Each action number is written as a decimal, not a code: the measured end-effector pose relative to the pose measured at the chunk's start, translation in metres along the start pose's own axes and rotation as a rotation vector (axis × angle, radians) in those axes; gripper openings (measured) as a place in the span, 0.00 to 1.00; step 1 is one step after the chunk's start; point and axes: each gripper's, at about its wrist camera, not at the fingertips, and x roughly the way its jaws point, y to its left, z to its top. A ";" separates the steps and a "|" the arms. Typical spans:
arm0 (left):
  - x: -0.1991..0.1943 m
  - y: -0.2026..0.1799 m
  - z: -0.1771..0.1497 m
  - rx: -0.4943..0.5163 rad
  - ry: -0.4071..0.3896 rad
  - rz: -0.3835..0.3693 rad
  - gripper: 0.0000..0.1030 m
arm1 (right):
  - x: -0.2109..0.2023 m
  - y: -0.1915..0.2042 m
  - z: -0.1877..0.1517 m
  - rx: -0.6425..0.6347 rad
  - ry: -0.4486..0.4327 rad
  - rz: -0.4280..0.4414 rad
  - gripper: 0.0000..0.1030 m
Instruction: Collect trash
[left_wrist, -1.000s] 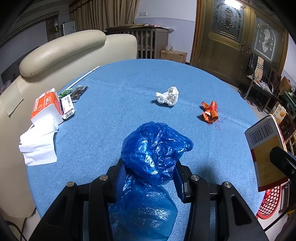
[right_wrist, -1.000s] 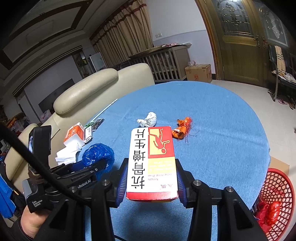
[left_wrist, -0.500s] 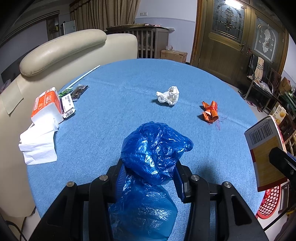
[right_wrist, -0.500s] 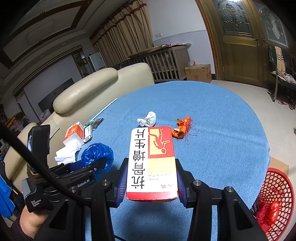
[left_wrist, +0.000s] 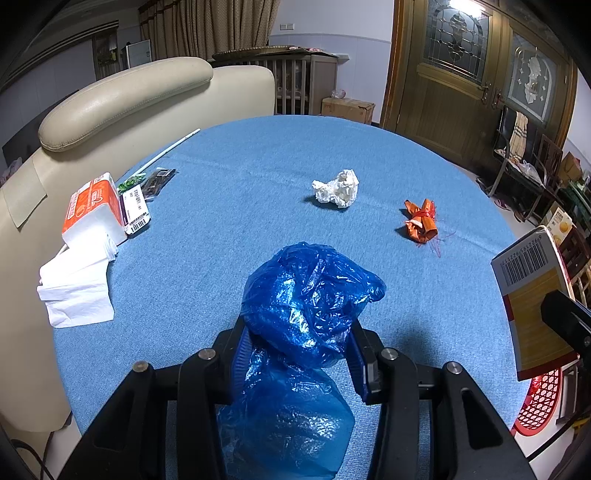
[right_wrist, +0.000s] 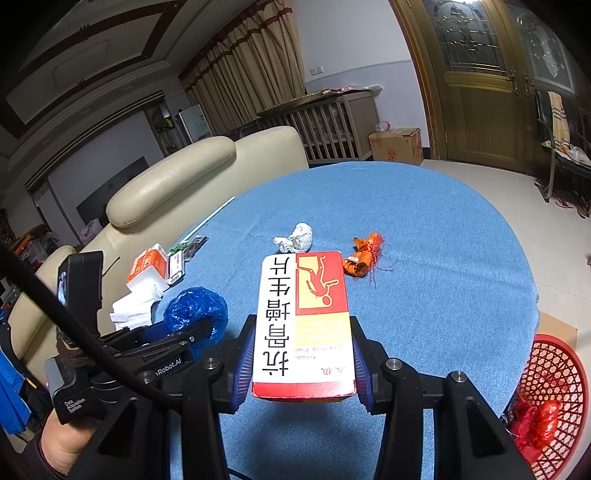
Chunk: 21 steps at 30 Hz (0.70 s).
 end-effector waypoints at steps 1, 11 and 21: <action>0.000 0.000 0.000 0.001 0.000 0.001 0.46 | 0.000 0.000 0.000 0.000 0.000 0.000 0.47; 0.000 0.000 0.000 0.000 -0.002 0.001 0.46 | -0.002 0.002 0.004 -0.006 -0.007 0.004 0.47; -0.002 0.015 0.006 -0.043 0.015 0.016 0.46 | -0.003 -0.005 0.008 0.019 -0.010 -0.003 0.47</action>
